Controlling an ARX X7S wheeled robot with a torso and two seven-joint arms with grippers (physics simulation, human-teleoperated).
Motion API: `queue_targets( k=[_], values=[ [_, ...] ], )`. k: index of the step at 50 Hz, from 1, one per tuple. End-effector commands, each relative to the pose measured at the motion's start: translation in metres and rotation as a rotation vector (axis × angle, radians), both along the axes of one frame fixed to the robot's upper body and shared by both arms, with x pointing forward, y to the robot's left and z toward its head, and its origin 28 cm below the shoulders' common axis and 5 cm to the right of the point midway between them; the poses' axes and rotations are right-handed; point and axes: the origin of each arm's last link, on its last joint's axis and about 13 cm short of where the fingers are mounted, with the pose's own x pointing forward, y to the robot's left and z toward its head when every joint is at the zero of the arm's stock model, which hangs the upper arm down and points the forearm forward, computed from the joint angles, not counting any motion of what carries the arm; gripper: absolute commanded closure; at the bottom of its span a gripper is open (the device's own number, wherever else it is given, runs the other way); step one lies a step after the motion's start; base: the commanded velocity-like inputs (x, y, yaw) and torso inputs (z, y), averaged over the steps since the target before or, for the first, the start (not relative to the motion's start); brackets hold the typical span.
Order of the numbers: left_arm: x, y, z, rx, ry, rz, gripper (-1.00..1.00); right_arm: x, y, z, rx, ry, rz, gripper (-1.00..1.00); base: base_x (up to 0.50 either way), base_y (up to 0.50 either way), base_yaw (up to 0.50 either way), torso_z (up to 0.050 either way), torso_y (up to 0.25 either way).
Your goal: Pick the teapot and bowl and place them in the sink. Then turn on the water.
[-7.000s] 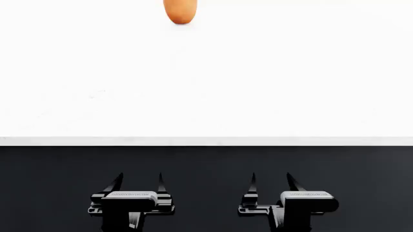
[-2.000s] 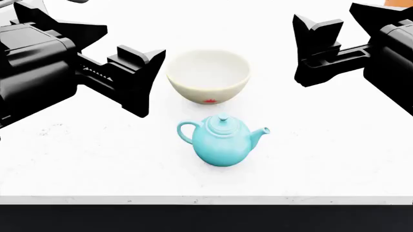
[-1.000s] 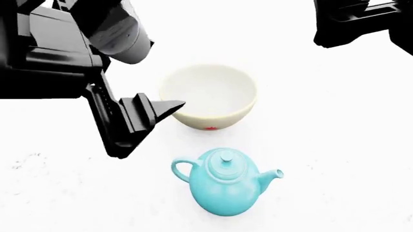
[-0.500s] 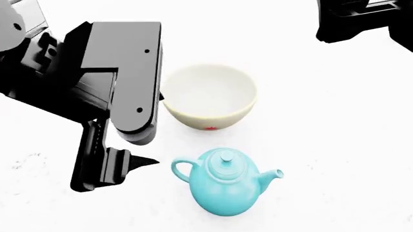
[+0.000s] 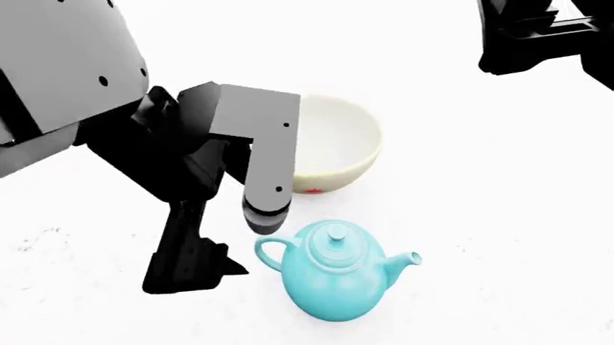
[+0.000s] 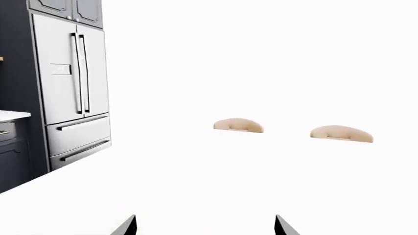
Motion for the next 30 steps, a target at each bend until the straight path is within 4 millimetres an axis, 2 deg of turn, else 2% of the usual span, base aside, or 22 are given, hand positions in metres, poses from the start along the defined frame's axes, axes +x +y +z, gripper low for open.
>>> queue_targets(
  k=[1, 30],
  values=[
    [0.008, -0.016, -0.017, 0.021, 0.076, -0.03, -1.0, 0.001, -0.005, -0.004, 0.015, 0.011, -0.005, -1.0, 0.0, 0.0, 0.0, 0.0, 0.0],
    [0.02, -0.026, -0.041, 0.119, 0.125, -0.025, -1.0, 0.004, -0.006, -0.015, 0.03, 0.048, -0.004, -1.0, 0.0, 0.0, 0.0, 0.0, 0.0]
  ],
)
